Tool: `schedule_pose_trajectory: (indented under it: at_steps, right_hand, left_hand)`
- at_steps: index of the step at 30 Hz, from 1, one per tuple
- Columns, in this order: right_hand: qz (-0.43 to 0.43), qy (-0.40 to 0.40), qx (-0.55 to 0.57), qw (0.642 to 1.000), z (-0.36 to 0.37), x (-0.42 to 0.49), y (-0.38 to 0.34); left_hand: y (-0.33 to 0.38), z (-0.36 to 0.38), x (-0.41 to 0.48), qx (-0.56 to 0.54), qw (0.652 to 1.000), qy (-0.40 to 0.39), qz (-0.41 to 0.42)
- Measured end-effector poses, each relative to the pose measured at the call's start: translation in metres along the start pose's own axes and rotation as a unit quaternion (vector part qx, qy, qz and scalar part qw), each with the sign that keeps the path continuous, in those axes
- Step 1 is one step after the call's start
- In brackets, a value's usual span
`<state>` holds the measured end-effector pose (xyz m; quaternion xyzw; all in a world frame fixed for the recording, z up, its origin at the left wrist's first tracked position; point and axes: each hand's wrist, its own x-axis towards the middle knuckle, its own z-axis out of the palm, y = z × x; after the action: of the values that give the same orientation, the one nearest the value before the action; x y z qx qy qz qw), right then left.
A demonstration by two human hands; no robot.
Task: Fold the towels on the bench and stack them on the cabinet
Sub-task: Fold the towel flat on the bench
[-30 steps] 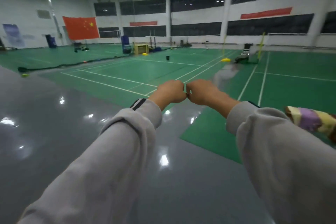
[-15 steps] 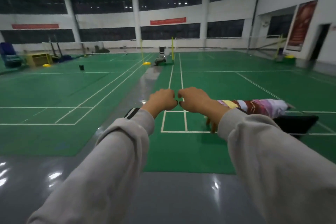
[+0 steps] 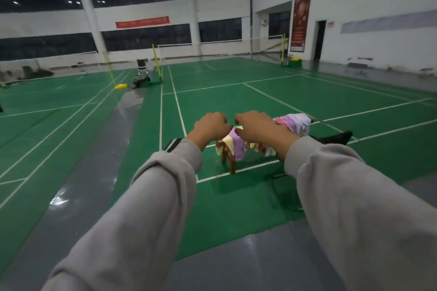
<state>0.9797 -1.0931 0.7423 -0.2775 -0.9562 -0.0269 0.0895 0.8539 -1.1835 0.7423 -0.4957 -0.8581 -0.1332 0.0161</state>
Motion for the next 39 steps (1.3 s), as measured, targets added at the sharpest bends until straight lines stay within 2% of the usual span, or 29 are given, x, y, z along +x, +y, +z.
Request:
schedule_pose_trajectory:
  at_steps: [10, 18, 22, 26, 32, 39]
  right_hand:
    - [0.047, -0.014, -0.003, 0.999, 0.053, 0.215, 0.123]
    - [0.043, -0.012, -0.026, 0.999, 0.124, 0.402, 0.211]
    - [0.047, -0.025, -0.043, 0.998, 0.153, 0.506, 0.255]
    - [0.058, -0.034, -0.03, 0.997, 0.183, 0.602, 0.301]
    - [0.037, -0.052, -0.033, 0.997, 0.218, 0.727, 0.35]
    - [0.011, -0.062, -0.058, 0.996, 0.273, 0.881, 0.448]
  left_hand:
    - [0.005, 0.057, 0.24, -0.017, 0.999, -0.019, 0.019]
    - [-0.028, 0.108, 0.456, -0.001, 0.999, -0.017, 0.036]
    - [-0.05, 0.139, 0.579, -0.02, 0.998, -0.056, 0.026]
    - [-0.065, 0.175, 0.689, 0.016, 0.995, -0.092, 0.024]
    - [-0.055, 0.211, 0.819, 0.044, 0.993, -0.084, 0.072]
    - [-0.048, 0.261, 1.005, 0.026, 0.996, -0.081, 0.032]
